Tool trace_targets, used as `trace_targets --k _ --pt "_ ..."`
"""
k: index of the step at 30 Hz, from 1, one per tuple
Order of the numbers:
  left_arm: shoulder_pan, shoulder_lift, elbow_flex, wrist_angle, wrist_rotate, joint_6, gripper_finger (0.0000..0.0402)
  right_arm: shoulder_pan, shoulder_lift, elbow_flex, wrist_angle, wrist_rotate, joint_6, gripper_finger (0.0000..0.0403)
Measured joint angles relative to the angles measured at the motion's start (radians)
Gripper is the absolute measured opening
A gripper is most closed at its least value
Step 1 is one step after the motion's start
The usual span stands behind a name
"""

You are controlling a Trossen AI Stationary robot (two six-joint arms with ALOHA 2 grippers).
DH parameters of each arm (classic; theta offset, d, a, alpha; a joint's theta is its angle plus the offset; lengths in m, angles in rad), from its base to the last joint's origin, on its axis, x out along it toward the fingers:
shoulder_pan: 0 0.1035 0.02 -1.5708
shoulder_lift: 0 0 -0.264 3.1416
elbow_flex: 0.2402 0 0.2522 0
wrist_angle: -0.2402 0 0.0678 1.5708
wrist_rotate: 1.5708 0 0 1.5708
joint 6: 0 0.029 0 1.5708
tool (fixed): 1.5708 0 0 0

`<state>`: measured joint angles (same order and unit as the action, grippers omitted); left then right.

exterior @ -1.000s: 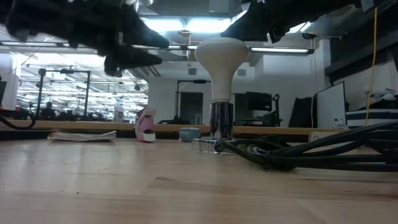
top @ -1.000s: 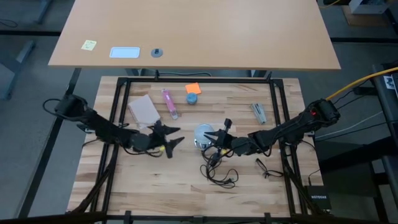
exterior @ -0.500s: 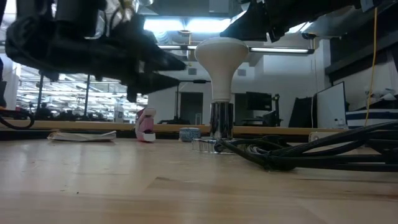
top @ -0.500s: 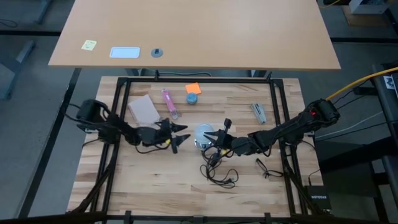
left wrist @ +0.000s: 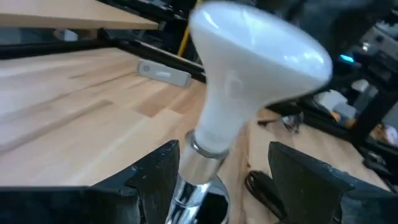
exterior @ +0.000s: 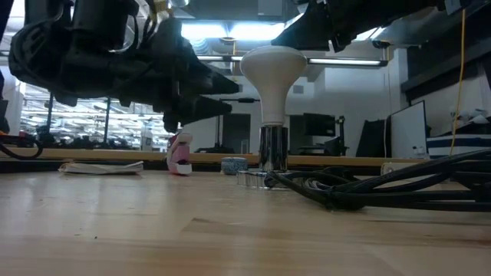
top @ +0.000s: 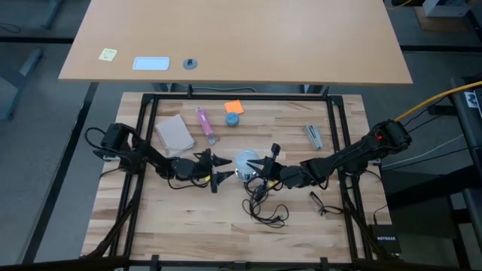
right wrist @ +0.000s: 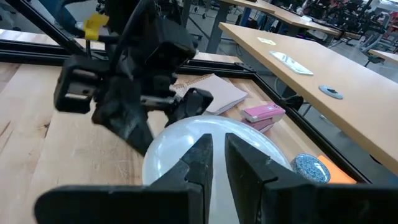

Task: Screw lightbulb
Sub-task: Insert the lightbulb into the lamp

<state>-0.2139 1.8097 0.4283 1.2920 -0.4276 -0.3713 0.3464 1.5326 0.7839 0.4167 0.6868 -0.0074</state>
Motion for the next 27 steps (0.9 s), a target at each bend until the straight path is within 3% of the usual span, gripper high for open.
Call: trace_targets --k 10,18,27 --pt "0.044 0.138 0.104 -0.005 0.143 0.038 0.0239 0.0 0.0 0.0 0.004 0.0 0.0 0.005" --pt "0.086 0.142 0.116 -0.063 0.238 -0.036 0.0239 0.0 0.0 0.0 0.007 0.0 0.001 0.005" --pt "0.107 0.141 0.116 -0.096 0.426 -0.148 0.0239 0.0 0.0 0.0 0.007 0.0 0.001 0.005"
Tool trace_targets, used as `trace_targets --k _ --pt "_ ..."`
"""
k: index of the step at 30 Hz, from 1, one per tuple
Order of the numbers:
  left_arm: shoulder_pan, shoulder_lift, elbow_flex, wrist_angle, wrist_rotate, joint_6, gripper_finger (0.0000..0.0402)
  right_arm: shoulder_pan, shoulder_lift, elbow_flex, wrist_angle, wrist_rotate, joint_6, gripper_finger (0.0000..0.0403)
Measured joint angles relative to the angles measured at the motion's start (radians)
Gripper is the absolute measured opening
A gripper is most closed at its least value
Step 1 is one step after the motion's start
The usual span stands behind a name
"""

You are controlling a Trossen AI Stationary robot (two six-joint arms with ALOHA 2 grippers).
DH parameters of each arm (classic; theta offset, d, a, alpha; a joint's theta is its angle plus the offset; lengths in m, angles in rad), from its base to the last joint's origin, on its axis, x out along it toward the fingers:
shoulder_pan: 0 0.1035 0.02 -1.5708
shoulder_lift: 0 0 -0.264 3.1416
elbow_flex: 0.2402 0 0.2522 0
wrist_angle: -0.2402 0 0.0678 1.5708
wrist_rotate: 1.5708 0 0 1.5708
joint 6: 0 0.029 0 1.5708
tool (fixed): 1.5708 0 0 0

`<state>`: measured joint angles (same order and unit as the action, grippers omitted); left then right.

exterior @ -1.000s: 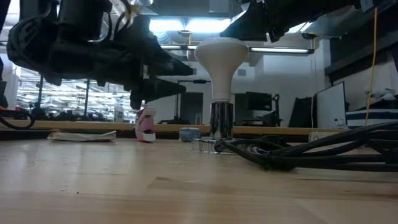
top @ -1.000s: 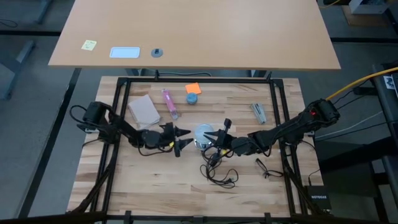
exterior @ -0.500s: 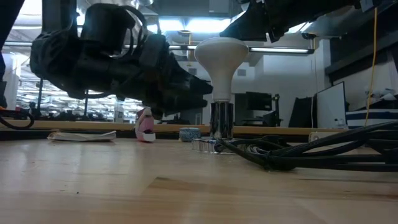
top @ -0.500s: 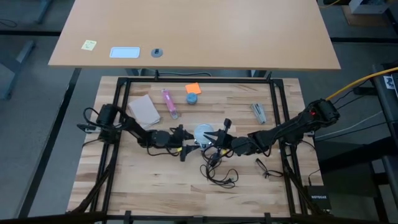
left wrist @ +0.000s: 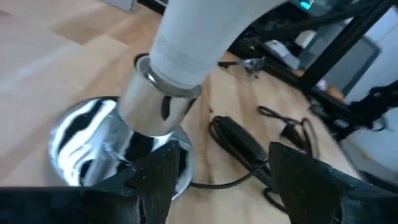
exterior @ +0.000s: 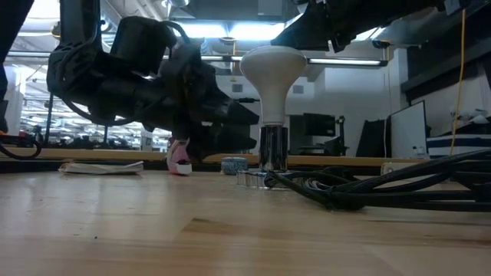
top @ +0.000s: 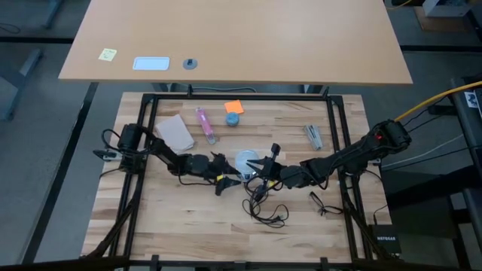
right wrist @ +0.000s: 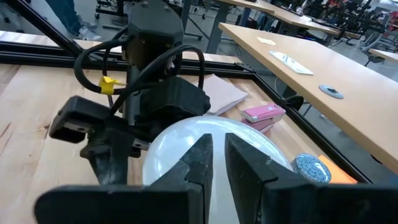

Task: Screw lightbulb
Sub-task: Insert the lightbulb into the lamp

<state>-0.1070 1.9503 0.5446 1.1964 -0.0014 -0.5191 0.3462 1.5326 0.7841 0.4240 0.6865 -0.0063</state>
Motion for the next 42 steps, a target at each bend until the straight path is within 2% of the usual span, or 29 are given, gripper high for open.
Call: trace_targets --k 13,26,29,35,42 --pt "0.002 -0.074 0.0 0.002 0.036 -0.196 0.0239 0.0 0.0 0.0 0.0 0.0 0.0 0.005" --pt "0.011 -0.103 0.0 -0.035 -0.055 0.027 0.0239 0.0 0.0 0.0 0.0 0.0 0.0 0.005" --pt "0.008 -0.103 0.0 -0.036 -0.06 0.054 0.0239 0.0 0.0 0.0 0.001 -0.005 0.005 0.005" --pt "0.01 -0.103 0.0 -0.034 -0.067 0.069 0.0239 0.001 0.003 -0.003 -0.02 -0.079 0.025 0.005" --pt "0.01 -0.103 0.0 -0.035 -0.067 0.083 0.0239 0.0 0.002 -0.002 -0.024 -0.077 0.026 0.005"
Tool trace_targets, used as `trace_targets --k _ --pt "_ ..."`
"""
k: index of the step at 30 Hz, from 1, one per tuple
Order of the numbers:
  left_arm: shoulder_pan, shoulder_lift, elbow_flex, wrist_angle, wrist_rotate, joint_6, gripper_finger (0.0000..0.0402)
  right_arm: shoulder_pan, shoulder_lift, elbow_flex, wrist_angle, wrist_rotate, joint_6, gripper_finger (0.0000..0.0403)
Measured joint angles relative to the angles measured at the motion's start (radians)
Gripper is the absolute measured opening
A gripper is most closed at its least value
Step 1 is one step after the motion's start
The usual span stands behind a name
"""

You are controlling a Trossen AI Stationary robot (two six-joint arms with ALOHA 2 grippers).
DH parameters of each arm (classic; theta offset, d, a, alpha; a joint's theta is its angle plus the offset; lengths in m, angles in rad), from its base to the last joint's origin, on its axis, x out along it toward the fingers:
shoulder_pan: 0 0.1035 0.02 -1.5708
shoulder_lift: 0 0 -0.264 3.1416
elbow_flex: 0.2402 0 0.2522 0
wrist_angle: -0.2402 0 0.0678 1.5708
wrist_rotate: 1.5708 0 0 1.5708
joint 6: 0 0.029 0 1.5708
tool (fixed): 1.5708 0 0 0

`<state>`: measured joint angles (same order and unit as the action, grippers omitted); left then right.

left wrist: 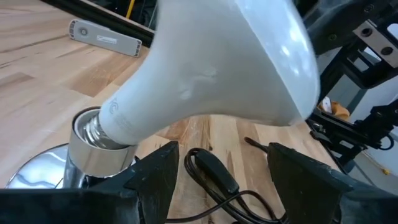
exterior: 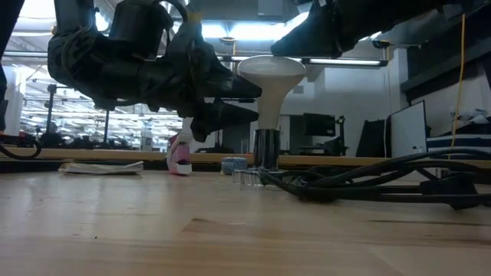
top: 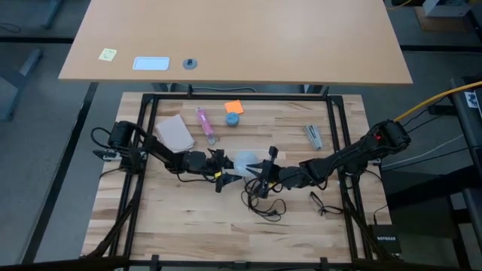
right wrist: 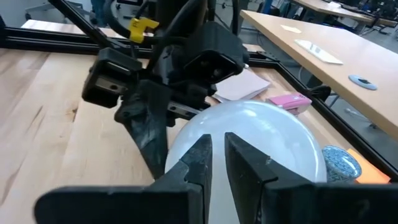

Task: Screw lightbulb
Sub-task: Insert the lightbulb into the lamp

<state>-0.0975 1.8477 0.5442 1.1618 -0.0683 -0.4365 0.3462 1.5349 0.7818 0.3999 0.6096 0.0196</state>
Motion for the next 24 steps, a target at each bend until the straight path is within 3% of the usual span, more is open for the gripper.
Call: trace_targets --k 19,24 --pt "0.002 0.0 0.0 0.001 0.001 -0.114 0.0239 -0.001 -0.003 0.003 -0.035 0.056 -0.006 0.005" --pt "0.002 0.0 0.0 -0.001 0.001 -0.068 0.0239 -0.001 -0.003 0.003 -0.036 0.116 -0.006 0.005"
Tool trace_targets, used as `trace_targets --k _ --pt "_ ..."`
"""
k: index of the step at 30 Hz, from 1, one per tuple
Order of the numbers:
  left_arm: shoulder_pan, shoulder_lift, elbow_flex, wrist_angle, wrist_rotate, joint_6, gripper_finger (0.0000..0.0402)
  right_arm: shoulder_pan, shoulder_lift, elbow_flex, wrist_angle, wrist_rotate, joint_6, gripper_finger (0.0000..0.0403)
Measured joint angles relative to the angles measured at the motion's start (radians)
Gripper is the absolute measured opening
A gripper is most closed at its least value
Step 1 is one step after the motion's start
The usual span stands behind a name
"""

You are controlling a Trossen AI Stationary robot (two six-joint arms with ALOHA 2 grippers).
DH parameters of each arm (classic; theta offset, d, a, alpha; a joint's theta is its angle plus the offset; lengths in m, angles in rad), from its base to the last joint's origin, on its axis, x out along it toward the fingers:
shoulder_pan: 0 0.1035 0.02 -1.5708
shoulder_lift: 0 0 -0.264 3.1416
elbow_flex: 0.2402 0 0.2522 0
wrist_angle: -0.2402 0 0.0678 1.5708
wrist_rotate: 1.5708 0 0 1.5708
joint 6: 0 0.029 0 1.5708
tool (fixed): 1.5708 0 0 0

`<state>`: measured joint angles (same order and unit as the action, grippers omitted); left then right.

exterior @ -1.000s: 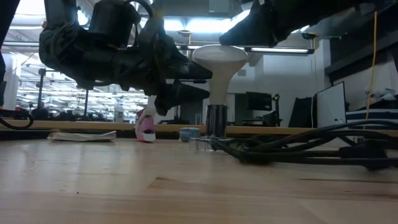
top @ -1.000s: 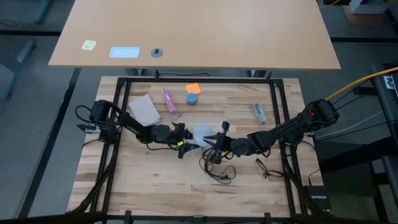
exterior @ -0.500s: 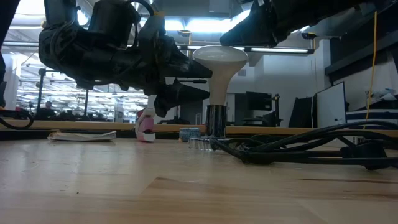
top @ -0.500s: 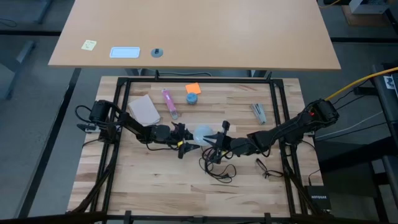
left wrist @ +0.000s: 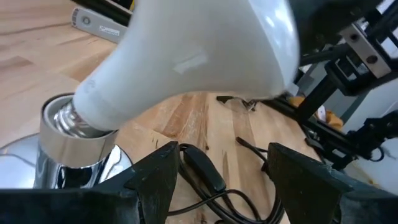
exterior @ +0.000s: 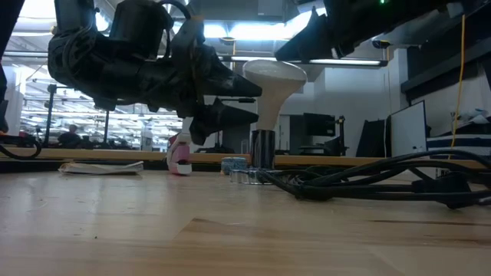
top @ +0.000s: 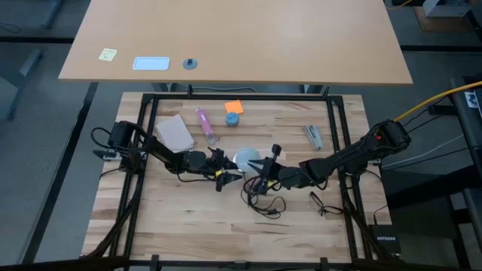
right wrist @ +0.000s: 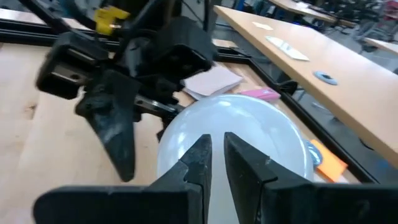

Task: Screw lightbulb
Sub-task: Insert the lightbulb into the lamp

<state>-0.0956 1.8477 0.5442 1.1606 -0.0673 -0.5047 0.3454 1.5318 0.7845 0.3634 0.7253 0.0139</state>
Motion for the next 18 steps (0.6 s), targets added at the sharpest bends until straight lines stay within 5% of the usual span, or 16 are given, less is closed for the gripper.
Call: trace_targets --k 18 --pt "0.0 0.0 0.0 -0.002 0.0 0.096 0.0239 -0.033 0.001 0.0 0.057 0.009 0.017 0.005"
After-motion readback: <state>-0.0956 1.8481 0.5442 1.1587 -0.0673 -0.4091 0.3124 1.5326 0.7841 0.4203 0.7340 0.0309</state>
